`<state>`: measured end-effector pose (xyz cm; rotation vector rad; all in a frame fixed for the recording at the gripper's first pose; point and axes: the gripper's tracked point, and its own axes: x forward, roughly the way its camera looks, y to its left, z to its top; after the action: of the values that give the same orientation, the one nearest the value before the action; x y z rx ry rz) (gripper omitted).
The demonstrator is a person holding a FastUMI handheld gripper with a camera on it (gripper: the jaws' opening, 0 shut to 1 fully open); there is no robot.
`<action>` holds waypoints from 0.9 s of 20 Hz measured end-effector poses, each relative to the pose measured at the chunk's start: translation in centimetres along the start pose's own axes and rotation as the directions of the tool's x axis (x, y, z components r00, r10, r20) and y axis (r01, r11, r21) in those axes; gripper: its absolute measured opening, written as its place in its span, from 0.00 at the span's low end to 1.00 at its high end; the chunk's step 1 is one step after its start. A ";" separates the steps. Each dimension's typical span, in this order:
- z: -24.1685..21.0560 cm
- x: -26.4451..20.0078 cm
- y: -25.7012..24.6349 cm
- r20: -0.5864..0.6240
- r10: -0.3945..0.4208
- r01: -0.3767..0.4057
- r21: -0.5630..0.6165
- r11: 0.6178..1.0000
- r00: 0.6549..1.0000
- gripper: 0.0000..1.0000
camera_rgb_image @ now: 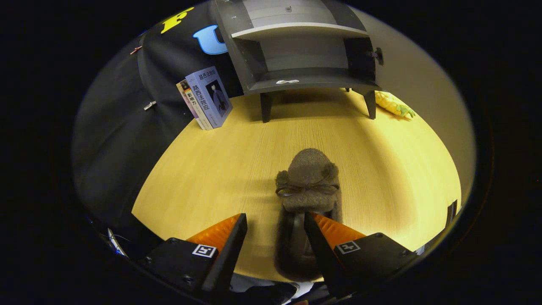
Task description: Open the shoe cabinet door, grab the shoes and put them into the shoe cabinet, then close the shoe cabinet door.
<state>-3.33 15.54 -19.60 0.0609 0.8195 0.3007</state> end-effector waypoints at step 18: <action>8.0 -2.3 -0.6 0.185 -0.013 0.010 0.013 1.000 0.983 0.05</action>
<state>1.18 14.85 -12.62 0.0944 0.6372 0.2748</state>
